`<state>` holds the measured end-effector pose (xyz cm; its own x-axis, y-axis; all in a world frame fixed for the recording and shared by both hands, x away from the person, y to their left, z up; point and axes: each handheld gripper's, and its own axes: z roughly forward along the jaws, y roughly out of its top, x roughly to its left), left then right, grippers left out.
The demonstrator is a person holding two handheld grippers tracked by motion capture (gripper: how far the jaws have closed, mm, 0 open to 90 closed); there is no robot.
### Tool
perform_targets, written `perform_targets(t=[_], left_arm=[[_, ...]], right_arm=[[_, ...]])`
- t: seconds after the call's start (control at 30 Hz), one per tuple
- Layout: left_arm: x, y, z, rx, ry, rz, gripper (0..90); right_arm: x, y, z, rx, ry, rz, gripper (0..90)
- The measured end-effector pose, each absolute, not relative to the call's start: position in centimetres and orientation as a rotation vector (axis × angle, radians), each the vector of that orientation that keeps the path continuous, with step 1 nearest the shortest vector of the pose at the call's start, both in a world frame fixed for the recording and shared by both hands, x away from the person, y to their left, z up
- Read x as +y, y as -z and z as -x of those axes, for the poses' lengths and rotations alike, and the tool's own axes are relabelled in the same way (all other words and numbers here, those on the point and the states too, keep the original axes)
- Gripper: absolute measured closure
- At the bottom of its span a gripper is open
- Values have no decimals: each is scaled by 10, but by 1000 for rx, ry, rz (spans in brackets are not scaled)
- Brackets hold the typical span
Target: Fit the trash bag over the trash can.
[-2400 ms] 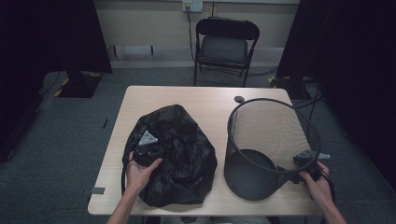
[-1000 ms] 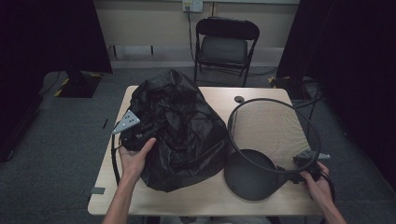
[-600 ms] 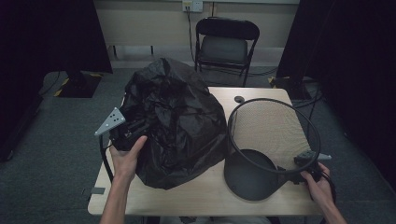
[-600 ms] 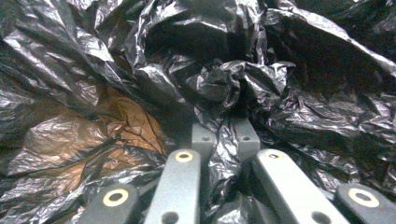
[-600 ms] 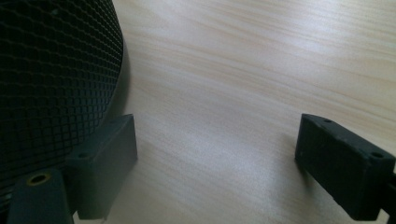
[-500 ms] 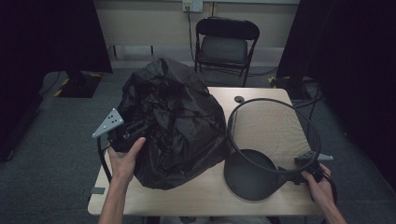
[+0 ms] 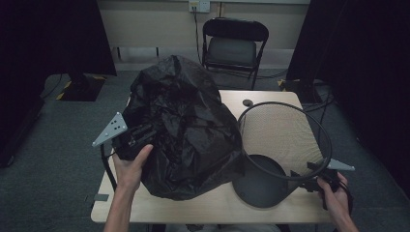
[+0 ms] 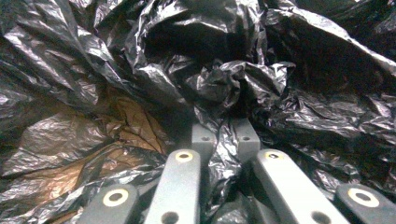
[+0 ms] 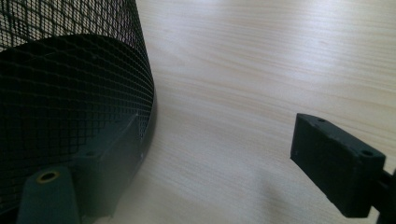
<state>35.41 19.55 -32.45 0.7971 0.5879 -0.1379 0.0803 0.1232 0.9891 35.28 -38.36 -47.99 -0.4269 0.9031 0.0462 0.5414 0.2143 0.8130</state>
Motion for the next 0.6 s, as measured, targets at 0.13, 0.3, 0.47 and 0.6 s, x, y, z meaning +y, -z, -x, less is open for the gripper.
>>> perform_targets(t=[0.13,0.3,0.47,0.6], left_arm=[[189,320,-351,553,-393,-1419,839],[185,314,-348,522,-381,-1411,839],[183,309,-344,497,-379,-1412,839],[178,304,-340,470,-374,-1417,839]], right_arm=[[-383,480,-353,2055,-1099,-1331,183],[-380,480,-353,2055,-1107,-1314,217],[-376,476,-352,2023,-1191,-1332,212],[-371,472,-349,2006,-1229,-1317,227]])
